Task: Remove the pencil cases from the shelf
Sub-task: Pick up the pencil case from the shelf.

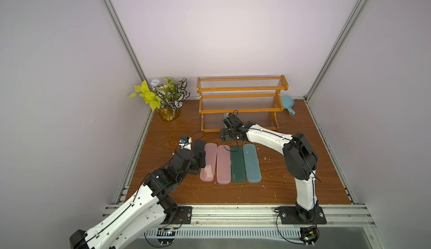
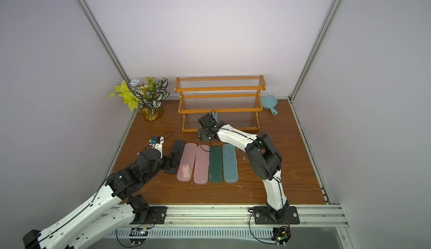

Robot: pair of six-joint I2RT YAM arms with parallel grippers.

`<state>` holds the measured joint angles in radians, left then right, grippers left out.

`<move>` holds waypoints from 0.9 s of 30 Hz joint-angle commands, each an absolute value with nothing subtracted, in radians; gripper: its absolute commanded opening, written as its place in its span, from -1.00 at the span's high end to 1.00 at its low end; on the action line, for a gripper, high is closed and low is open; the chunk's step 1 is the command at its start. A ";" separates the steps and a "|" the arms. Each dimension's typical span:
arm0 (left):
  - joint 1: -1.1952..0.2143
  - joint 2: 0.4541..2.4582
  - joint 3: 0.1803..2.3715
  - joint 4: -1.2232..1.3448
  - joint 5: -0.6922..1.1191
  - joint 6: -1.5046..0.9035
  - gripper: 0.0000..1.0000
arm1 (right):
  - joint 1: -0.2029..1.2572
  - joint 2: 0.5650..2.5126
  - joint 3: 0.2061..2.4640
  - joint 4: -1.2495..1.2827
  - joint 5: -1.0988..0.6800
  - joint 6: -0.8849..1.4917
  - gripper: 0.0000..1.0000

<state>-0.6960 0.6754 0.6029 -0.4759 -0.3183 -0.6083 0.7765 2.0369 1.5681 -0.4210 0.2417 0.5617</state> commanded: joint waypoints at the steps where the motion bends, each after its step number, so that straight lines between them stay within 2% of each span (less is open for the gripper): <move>1: -0.684 0.675 0.596 -0.494 -0.324 -0.589 -0.94 | 0.767 2.043 1.616 -0.466 0.289 0.543 -0.92; 27: -0.684 0.685 0.595 -0.490 -0.324 -0.580 -0.94 | 0.743 2.179 1.779 -0.578 0.320 0.548 -0.89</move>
